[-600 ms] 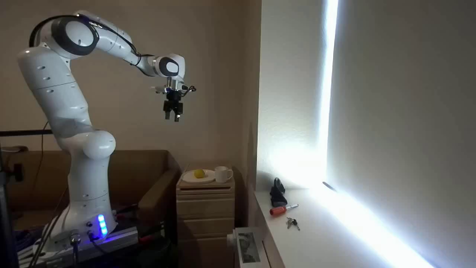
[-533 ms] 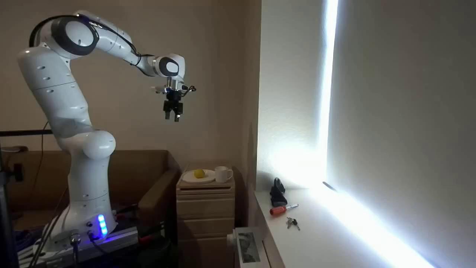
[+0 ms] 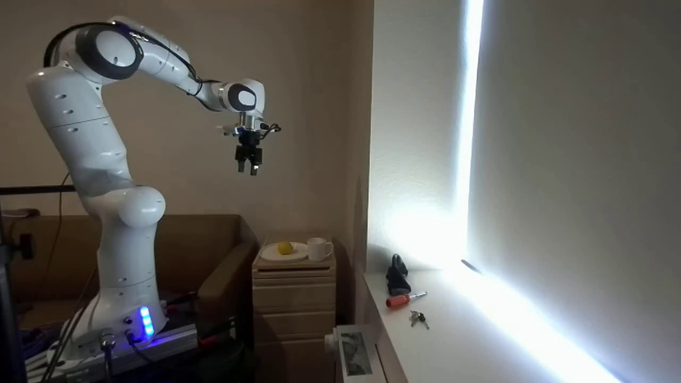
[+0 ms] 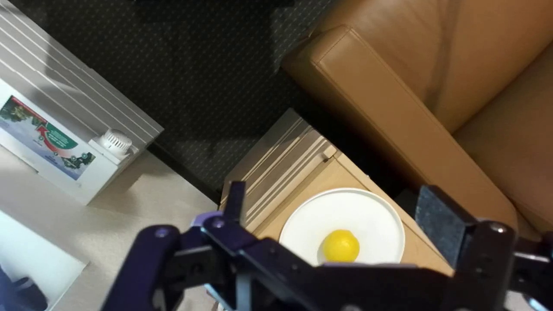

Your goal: Push the white plate on the nightstand backwards

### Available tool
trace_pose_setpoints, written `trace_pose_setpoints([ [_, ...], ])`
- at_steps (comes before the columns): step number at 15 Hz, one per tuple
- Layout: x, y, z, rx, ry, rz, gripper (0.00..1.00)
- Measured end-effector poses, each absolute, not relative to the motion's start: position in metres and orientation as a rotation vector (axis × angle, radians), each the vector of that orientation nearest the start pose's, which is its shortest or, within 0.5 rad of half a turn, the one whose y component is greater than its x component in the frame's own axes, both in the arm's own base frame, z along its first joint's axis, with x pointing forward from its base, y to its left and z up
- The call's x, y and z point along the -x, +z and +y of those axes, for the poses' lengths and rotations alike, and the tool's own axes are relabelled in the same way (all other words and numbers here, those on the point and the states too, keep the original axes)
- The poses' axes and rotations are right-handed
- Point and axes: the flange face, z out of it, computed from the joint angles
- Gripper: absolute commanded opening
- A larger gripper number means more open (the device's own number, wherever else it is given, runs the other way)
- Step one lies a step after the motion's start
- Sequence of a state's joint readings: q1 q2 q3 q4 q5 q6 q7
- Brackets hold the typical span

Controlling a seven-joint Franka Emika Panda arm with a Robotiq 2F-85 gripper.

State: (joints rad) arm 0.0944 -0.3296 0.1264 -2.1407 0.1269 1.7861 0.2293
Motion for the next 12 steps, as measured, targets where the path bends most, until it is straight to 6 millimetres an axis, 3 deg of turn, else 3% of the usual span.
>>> trace_pose_setpoints([
  [2,-0.449,0.506,0.127,3.039,0.108,0.186,1.00],
  [5,-0.469,0.434,0.155,2.962,0.149,0.385,1.00],
  [8,-0.492,0.378,0.173,2.914,0.021,0.533,1.00],
  [10,-0.501,0.352,0.182,2.893,-0.022,0.582,1.00],
  [12,-0.502,0.345,0.185,2.896,-0.006,0.579,1.00],
])
